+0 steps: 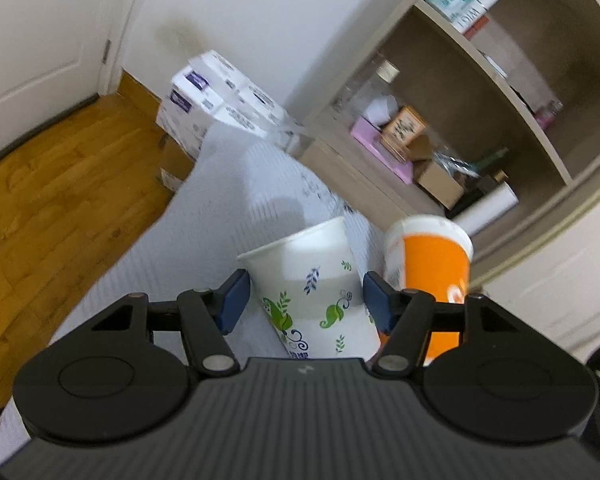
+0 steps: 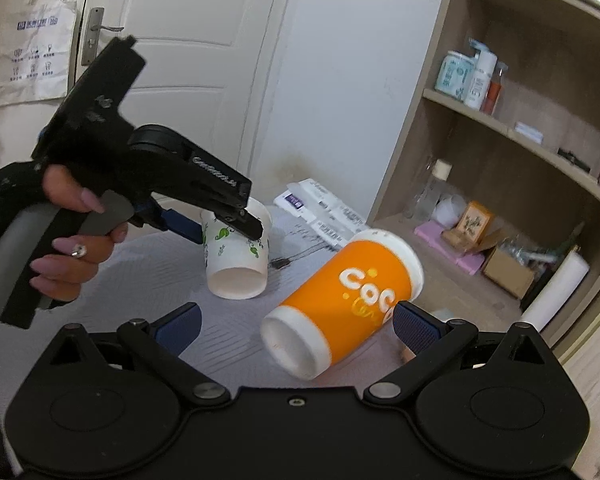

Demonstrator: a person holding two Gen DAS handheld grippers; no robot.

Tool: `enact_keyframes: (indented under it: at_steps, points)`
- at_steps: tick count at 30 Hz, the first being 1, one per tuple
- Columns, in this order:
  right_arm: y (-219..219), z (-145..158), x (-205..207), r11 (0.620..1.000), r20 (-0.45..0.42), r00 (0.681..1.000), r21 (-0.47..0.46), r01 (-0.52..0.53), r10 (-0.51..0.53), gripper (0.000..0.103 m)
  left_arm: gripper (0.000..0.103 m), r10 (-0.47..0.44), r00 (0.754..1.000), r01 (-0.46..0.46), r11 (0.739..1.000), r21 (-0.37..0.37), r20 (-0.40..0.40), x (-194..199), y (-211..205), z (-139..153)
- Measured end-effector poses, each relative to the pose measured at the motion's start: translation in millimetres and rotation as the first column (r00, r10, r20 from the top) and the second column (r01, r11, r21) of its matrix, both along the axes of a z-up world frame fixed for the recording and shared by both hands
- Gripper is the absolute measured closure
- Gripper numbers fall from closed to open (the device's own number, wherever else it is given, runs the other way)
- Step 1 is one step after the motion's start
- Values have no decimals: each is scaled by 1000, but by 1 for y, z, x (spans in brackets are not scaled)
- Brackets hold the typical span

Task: Flip cup upright
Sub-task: 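Close the left gripper on the white cup's body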

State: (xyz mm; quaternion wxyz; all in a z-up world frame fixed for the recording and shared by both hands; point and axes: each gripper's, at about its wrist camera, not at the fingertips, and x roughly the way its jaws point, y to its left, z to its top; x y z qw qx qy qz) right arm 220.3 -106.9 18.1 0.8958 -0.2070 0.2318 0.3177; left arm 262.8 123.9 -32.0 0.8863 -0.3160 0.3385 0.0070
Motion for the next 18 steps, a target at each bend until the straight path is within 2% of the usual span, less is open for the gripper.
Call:
enact_keyframes:
  at_steps: [3,6,8,12,18]
  points:
    - [-4,-1,-6,1000,-36,999,18,1,0,0,43,-32,999,32,999,2,5,-18,-2,5]
    - [-8,-3,-16,1000,-73,997,23,-1,2,0,44,-78,997,78,997,-29,2,-31,-4,8]
    - [-10,-4,-24,1000,-91,996,27,-6,8,0,45,-79,997,78,996,-30,-1,-36,-5,7]
    - [-12,-6,-37,1000,-82,997,19,-5,7,0,46,-85,996,85,996,-35,10,-40,-9,10]
    - [-15,0,-54,1000,-60,998,11,-27,27,0,46,-164,986,166,983,-73,29,-51,-18,18]
